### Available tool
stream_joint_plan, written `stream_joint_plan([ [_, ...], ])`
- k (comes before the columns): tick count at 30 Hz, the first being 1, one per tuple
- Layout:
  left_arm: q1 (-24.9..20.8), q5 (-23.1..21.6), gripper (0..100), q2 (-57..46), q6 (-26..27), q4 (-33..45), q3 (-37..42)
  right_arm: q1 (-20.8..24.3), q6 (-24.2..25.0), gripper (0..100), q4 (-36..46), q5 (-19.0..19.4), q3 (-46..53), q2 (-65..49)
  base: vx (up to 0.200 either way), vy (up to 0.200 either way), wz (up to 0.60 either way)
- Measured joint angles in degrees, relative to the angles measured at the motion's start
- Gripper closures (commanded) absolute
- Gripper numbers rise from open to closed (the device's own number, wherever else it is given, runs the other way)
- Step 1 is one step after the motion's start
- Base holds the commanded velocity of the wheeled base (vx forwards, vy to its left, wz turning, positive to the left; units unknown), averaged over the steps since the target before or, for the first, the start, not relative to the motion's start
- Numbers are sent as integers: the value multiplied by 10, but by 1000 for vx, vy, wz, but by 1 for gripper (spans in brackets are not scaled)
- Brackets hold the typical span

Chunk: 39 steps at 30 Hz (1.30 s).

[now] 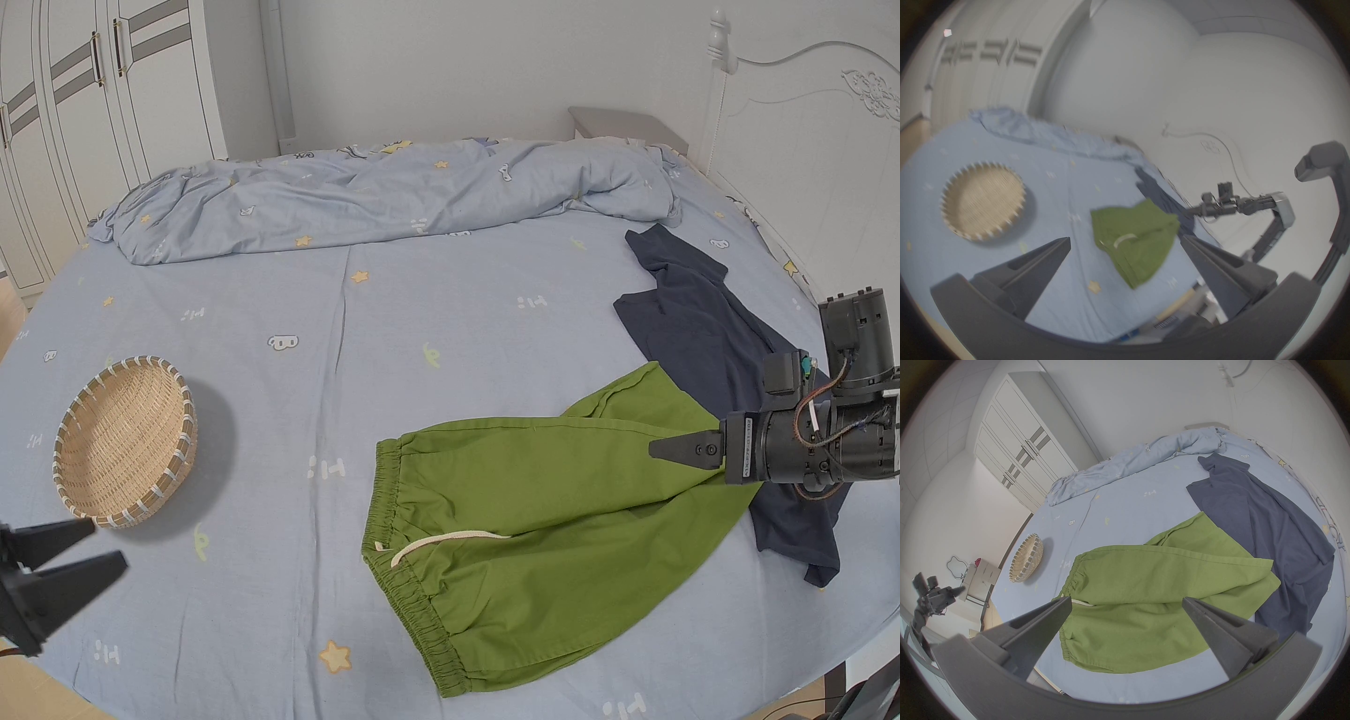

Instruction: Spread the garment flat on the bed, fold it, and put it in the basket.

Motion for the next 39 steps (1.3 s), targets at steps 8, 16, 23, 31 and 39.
stream_joint_plan([
  [8, -82, -96, 0, 221, -29, -104, 49, -5, -1, 0, -12, 0, 17, -6, 0, 0, 0],
  [16, -175, -87, 0, 435, -49, -283, 107, -21, -2, 0, -19, 0, 26, -10, 0, 0, 0],
  [23, -251, -66, 0, 560, -65, -350, 133, -34, -2, 0, -22, 0, 33, -17, 0, 0, 0],
  [31, -269, -57, 0, 632, -67, -411, 129, -42, -2, 0, -22, 0, 38, -20, 0, 0, 0],
  [39, -277, -28, 0, 686, -82, -418, 79, -46, -2, 0, -22, 0, 41, -22, 0, 0, 0],
])
